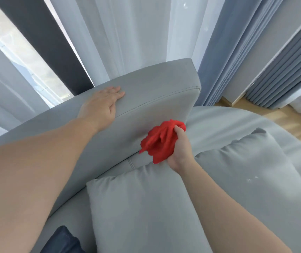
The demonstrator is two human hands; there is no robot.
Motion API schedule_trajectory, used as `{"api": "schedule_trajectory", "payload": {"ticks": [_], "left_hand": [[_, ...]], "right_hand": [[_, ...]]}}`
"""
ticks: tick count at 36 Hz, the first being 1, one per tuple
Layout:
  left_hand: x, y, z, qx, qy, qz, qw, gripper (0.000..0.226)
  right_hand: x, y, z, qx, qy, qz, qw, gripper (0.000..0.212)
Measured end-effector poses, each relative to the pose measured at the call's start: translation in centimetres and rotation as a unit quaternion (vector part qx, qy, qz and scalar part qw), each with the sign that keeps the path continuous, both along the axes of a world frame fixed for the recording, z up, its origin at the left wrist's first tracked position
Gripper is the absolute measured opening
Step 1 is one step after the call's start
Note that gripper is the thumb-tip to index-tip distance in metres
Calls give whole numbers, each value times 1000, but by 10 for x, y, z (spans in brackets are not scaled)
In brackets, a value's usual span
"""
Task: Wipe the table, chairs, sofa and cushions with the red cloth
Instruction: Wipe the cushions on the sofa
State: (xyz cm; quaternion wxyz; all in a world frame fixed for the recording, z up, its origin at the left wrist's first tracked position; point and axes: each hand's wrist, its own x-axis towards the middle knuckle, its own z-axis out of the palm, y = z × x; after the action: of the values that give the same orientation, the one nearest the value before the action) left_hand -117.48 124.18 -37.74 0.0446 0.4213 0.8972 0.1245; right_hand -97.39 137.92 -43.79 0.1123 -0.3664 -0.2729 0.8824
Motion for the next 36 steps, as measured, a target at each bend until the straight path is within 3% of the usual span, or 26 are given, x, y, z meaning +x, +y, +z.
{"api": "schedule_trajectory", "payload": {"ticks": [2,5,6,8,10,14,16,21,29,33,36], "left_hand": [[23,3,11,-20,-23,23,999,46],[89,-2,30,42,-104,25,993,41],[116,-7,37,83,-178,35,980,41],[170,-16,53,170,-345,50,922,42],[216,-28,69,212,-416,41,884,51],[281,-58,102,243,-450,24,859,77],[306,-70,120,245,-436,26,866,71],[374,-97,144,197,-417,7,887,52],[463,-83,150,204,-354,-33,912,31],[479,-61,146,199,-357,-35,912,40],[478,-36,139,196,-365,-13,910,44]], "right_hand": [[24,4,27,5,20,50,999,41],[56,5,70,62,13,109,992,43],[66,2,85,75,5,132,988,49],[87,-4,111,98,0,172,980,65],[110,-13,135,121,9,221,968,61],[162,-32,173,149,41,338,928,33],[188,-45,195,171,42,383,907,26],[269,-61,224,230,-7,448,864,31],[366,-28,235,207,-85,453,863,26],[384,12,234,223,-113,470,847,23],[384,51,230,283,-143,486,814,19]]}}
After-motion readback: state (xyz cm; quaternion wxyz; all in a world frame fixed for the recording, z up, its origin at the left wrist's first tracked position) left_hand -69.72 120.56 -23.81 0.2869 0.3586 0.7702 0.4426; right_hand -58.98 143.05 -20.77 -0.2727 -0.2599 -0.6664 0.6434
